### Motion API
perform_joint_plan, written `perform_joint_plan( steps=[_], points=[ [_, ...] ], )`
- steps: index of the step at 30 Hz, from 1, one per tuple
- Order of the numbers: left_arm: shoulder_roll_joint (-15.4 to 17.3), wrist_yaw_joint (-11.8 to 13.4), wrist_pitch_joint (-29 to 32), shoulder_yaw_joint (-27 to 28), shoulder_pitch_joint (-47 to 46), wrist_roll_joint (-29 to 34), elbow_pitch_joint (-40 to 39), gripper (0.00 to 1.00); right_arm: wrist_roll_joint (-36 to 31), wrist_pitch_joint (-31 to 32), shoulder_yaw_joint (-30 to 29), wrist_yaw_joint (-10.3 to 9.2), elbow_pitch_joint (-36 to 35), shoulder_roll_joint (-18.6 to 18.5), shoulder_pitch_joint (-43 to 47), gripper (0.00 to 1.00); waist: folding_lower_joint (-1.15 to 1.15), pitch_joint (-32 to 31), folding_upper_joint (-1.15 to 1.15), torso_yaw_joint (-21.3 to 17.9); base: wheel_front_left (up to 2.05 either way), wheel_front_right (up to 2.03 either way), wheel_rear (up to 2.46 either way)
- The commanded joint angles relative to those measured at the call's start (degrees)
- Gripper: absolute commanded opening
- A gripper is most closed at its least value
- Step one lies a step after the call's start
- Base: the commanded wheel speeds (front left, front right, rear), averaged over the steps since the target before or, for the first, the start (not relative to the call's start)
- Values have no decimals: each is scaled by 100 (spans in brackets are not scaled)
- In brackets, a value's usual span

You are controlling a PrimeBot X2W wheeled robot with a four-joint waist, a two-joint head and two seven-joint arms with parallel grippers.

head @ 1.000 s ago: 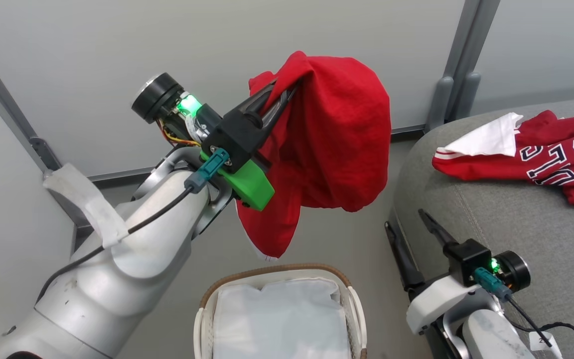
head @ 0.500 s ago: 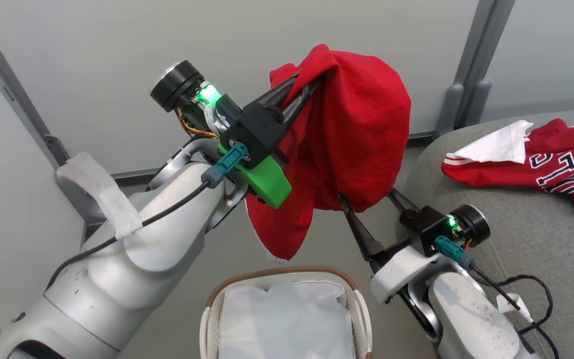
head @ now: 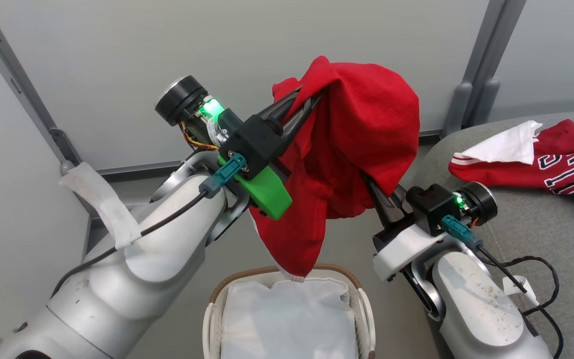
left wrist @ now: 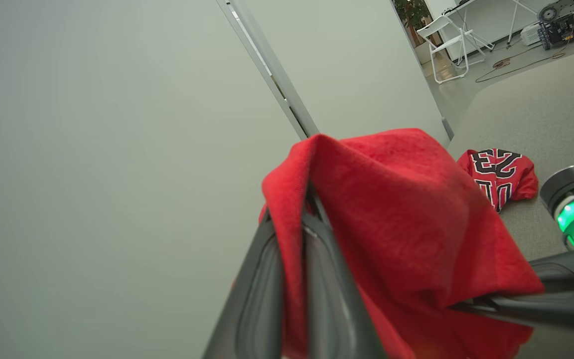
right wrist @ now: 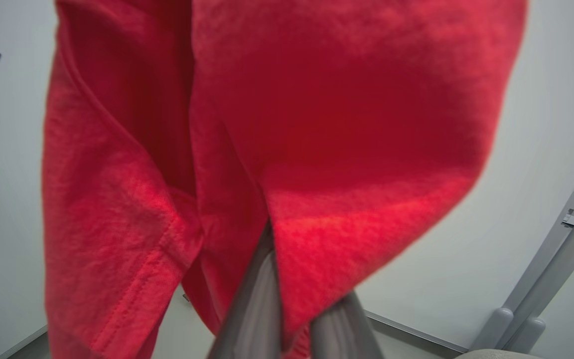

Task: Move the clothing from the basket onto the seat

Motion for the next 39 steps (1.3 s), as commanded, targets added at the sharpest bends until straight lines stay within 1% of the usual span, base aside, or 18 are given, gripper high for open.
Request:
perform_joint_plan(
  steps=[1,9,15,16,17,18,19,20,31,39],
  points=[
    [41,12,-5,36,114,-44,3,0,-32,-13,-26,-8,4,-22,-21,0,0,6,0,-8,0,0,0],
    [33,33,-5,159,326,-171,57,0,-64,-13,-72,-8,25,-22,-30,0,0,35,0,-47,0,0,0],
    [-50,49,-5,291,616,-340,154,0,-109,-13,-170,-8,31,-23,-89,0,0,68,0,-74,0,0,0],
    [-69,57,-5,318,690,-387,170,31,-132,-13,-221,-8,32,-23,-104,0,0,78,0,-77,0,0,0],
    [-85,59,-5,334,766,-433,188,48,-148,-13,-261,-8,30,-22,-116,0,0,86,0,-78,0,0,0],
    [-98,57,-5,341,859,-489,225,78,-175,-13,-308,-8,20,-21,-124,0,0,94,0,-82,0,0,0],
    [-107,55,-5,346,932,-528,251,97,-175,-13,-377,-8,2,-22,-129,0,0,100,0,-86,0,0,0],
    [-115,52,-5,358,1007,-563,277,100,-182,-13,-454,-8,-16,-24,-134,0,0,109,0,-90,0,0,0],
    [-209,61,-5,695,1894,-794,385,100,-439,-13,-1102,-8,-202,-21,-141,0,0,208,0,-134,0,0,0],
    [-425,107,-5,1078,2542,-666,310,100,-592,-13,-1509,-8,-366,-20,83,0,0,261,0,-203,0,0,0]
  ],
)
